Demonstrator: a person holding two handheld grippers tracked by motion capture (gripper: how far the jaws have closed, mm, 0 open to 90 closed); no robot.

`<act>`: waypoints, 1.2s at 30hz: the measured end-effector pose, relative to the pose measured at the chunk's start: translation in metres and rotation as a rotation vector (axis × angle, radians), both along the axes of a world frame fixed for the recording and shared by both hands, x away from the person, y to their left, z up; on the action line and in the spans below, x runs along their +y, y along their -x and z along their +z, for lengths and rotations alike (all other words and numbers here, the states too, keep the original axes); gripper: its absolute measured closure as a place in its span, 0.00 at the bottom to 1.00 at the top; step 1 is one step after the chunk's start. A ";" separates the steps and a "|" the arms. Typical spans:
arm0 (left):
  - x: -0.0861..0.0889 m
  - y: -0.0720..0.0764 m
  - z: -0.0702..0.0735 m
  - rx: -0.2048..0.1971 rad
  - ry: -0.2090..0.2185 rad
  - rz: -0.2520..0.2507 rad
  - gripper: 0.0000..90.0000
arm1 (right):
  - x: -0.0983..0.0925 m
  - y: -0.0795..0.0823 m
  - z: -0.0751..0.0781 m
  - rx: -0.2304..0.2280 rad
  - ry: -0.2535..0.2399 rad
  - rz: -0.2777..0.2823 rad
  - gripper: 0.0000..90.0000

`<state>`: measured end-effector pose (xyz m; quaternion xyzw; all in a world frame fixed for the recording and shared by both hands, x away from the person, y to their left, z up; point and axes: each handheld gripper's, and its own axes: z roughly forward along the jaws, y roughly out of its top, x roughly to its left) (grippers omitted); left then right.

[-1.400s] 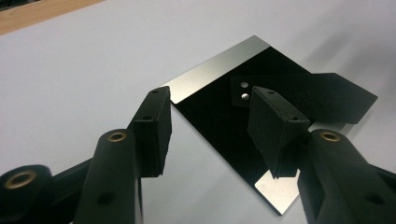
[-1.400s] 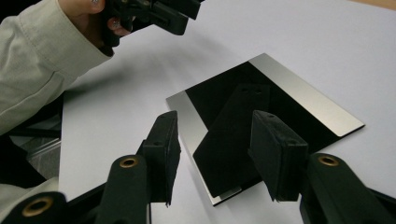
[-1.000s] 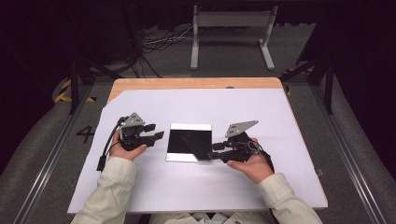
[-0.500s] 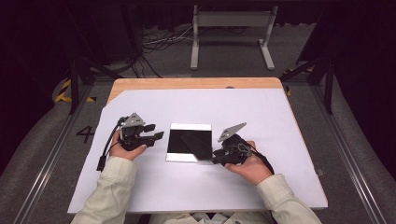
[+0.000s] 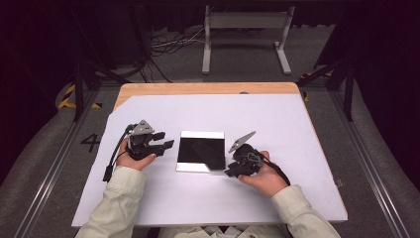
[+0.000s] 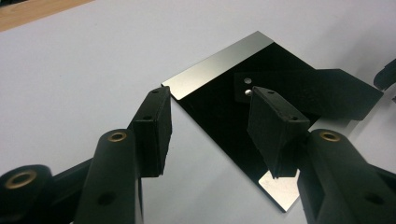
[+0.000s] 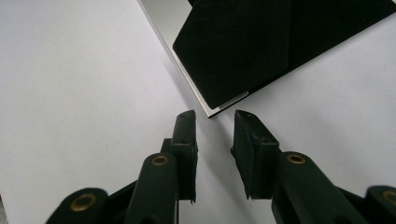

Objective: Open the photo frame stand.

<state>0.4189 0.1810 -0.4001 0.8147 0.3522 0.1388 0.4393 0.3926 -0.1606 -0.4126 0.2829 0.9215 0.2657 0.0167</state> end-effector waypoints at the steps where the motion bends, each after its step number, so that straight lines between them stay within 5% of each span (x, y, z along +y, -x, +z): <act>1: 0.000 0.000 0.000 -0.002 0.000 -0.001 0.56 | 0.001 0.000 -0.001 0.002 0.001 0.002 0.78; 13: 0.000 0.000 0.000 -0.001 -0.003 -0.002 0.56 | 0.006 0.001 -0.002 -0.026 0.028 -0.001 0.95; 22: 0.000 0.000 0.000 -0.001 0.001 0.000 0.56 | 0.007 0.004 0.003 -0.054 0.026 0.007 0.97; 36: -0.001 0.000 0.000 -0.001 -0.001 -0.002 0.56 | 0.002 0.009 0.026 -0.119 -0.053 -0.001 1.00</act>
